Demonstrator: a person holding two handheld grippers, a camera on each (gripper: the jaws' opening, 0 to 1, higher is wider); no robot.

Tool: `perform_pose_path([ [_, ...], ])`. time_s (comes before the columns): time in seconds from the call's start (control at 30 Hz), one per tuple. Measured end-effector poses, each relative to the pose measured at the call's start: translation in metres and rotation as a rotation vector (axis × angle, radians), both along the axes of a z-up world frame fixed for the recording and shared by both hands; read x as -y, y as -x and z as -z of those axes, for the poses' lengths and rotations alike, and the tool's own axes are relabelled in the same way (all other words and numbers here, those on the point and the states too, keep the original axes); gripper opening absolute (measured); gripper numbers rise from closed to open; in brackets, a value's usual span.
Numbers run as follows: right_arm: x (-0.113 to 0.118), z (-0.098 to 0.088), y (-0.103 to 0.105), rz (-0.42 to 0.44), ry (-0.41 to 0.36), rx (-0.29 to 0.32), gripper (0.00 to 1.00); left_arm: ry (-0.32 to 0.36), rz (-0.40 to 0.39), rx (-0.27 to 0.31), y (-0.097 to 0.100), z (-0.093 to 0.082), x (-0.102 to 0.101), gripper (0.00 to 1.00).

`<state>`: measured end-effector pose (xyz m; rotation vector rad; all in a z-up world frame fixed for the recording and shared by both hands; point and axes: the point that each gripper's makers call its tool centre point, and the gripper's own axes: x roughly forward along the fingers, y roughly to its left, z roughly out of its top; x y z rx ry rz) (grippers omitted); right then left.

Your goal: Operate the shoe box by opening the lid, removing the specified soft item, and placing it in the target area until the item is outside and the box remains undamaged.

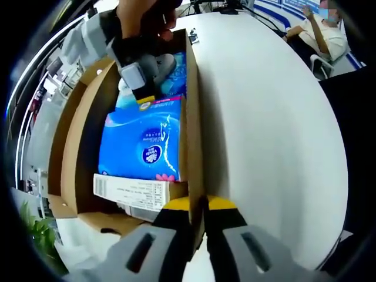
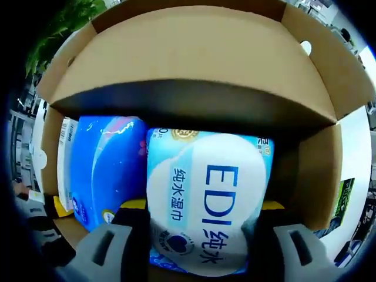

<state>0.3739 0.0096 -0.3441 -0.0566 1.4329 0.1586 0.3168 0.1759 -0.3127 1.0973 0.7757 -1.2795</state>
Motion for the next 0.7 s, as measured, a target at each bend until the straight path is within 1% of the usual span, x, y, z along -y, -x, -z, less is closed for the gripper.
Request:
perform_pose_path([
  [0.3, 0.0000, -0.0002, -0.0006, 0.001, 0.000, -0.003, 0.71, 0.001, 0.001, 0.001, 0.0003, 0.0004, 0.0001, 0.06],
  [0.47, -0.0004, -0.0020, 0.0004, -0.013, -0.007, 0.001, 0.70, 0.004, 0.002, 0.000, 0.0004, 0.0004, 0.0003, 0.06],
  [0.6, -0.0001, -0.0026, 0.0009, -0.023, -0.016, 0.008, 0.70, 0.011, 0.004, -0.007, -0.0003, 0.0000, 0.0009, 0.05],
  [0.7, -0.0001, -0.0025, 0.0011, -0.032, -0.014, 0.002, 0.70, 0.019, 0.005, -0.015, -0.0009, -0.0005, 0.0013, 0.05],
])
